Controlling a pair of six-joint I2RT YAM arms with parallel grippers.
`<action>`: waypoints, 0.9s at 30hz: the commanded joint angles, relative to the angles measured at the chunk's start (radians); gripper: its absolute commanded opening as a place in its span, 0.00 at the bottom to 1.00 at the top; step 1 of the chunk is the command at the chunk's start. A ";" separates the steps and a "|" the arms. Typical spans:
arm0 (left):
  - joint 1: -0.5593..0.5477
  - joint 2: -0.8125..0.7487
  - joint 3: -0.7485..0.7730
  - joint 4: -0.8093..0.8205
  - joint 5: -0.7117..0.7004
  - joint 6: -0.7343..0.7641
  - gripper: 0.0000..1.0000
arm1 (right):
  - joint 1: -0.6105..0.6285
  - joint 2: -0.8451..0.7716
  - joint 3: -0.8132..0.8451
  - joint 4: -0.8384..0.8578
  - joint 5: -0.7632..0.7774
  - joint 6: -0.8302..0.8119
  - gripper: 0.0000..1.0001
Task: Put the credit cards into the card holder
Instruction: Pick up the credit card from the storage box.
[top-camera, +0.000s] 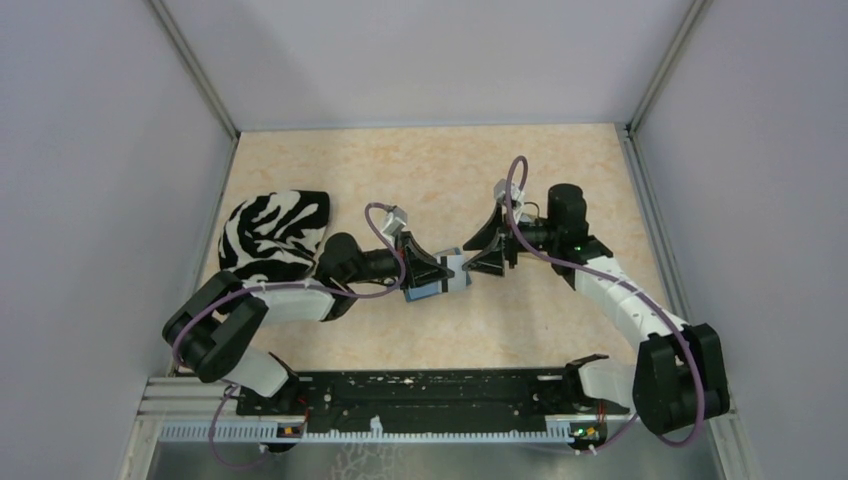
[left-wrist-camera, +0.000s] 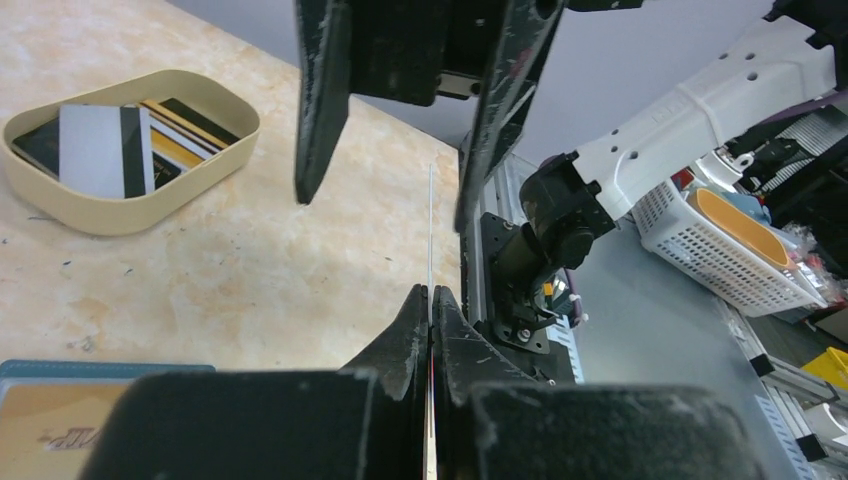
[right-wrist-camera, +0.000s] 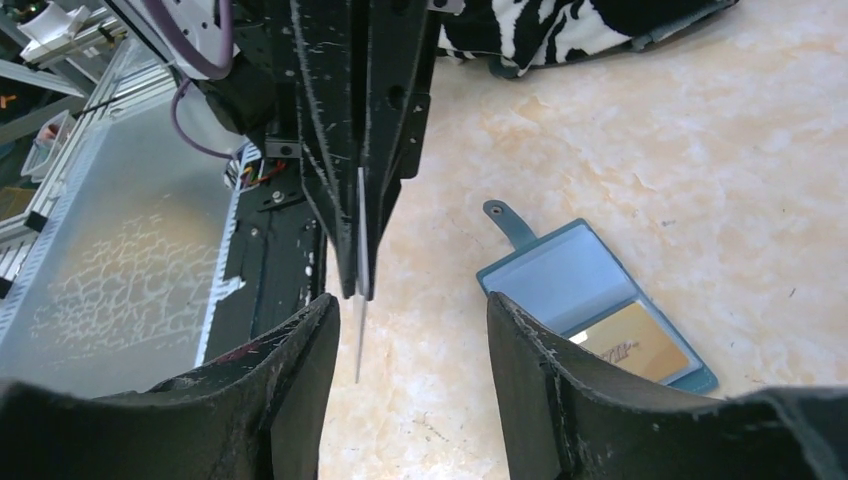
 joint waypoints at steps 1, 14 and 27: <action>-0.011 0.004 0.000 0.075 0.046 0.012 0.00 | 0.019 0.011 0.024 0.034 0.024 -0.018 0.55; -0.014 0.016 0.038 -0.056 0.082 0.060 0.00 | 0.089 0.040 0.068 -0.070 -0.044 -0.110 0.21; -0.014 -0.229 -0.130 -0.255 -0.253 0.162 0.65 | 0.072 0.085 0.140 -0.192 0.021 -0.091 0.00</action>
